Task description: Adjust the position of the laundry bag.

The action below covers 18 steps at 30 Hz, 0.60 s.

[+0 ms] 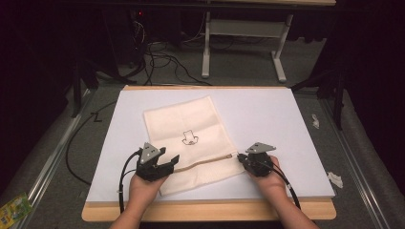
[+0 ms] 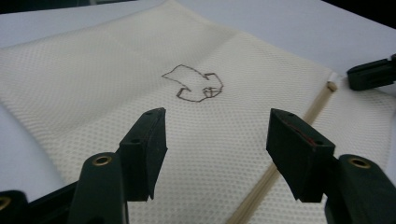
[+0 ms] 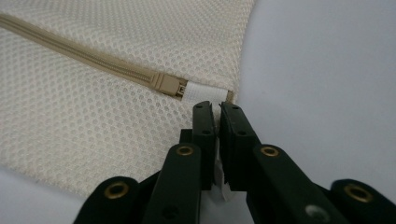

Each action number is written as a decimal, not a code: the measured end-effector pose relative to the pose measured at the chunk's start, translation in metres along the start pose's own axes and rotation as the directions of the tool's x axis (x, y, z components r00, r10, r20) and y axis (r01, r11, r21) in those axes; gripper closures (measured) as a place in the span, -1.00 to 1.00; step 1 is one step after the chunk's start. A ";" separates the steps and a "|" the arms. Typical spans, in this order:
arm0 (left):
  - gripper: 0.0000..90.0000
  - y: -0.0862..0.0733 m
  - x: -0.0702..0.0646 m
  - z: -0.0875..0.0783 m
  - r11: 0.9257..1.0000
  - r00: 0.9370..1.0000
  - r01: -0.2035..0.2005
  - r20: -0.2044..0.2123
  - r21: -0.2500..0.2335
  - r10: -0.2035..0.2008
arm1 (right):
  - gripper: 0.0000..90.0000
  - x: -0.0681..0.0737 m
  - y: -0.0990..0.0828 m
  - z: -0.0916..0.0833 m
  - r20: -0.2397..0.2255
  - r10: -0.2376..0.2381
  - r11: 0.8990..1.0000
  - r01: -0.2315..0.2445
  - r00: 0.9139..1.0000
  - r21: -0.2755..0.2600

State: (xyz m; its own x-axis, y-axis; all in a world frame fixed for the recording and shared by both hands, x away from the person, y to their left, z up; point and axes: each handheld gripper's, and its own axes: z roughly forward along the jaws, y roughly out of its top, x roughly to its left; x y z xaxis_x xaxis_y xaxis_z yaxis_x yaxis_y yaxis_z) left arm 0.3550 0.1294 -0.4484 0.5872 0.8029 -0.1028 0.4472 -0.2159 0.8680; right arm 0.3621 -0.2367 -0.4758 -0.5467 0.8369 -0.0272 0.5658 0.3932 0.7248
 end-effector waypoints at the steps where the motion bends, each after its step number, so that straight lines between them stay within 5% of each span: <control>1: -0.14 0.000 0.001 0.001 1.000 1.000 0.005 -0.013 0.015 -0.005 | 0.95 0.000 0.000 0.000 0.000 0.000 1.000 0.000 1.000 0.000; 2: -0.09 -0.001 0.002 0.004 0.998 0.998 0.004 -0.063 0.060 0.000 | 0.96 -0.003 -0.004 -0.005 -0.003 0.005 1.000 -0.005 1.000 0.004; 3: -0.07 -0.001 0.002 0.004 0.998 0.998 0.004 -0.063 0.060 0.000 | 0.96 -0.003 -0.004 -0.005 -0.003 0.005 1.000 -0.005 1.000 0.004; 5: -0.03 -0.007 0.008 0.008 0.993 0.989 -0.006 -0.149 0.121 0.024 | 0.96 -0.005 -0.010 -0.013 0.002 -0.012 1.000 0.012 1.000 0.014; 8: -0.03 -0.013 0.022 0.010 0.986 0.982 0.066 -0.188 0.153 -0.037 | 0.96 -0.007 -0.015 -0.020 0.008 -0.015 1.000 0.015 1.000 0.018; 12: 0.00 -0.019 0.033 0.012 0.974 0.978 0.160 -0.160 0.162 -0.134 | 0.97 -0.010 -0.019 -0.025 0.013 -0.013 1.000 0.012 1.000 0.022; 18: 0.23 -0.018 0.026 0.023 0.968 0.983 0.180 -0.063 0.177 -0.172 | 0.96 -0.016 -0.025 -0.032 0.009 0.002 1.000 -0.003 1.000 0.025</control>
State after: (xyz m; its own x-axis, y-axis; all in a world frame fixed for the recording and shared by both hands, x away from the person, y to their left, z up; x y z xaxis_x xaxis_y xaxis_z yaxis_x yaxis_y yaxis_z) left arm 0.3775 0.1410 -0.4784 0.4578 0.8616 -0.2193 0.6580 -0.1624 0.7353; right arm 0.3370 -0.2716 -0.4713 -0.5396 0.8413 -0.0320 0.5826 0.4005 0.7073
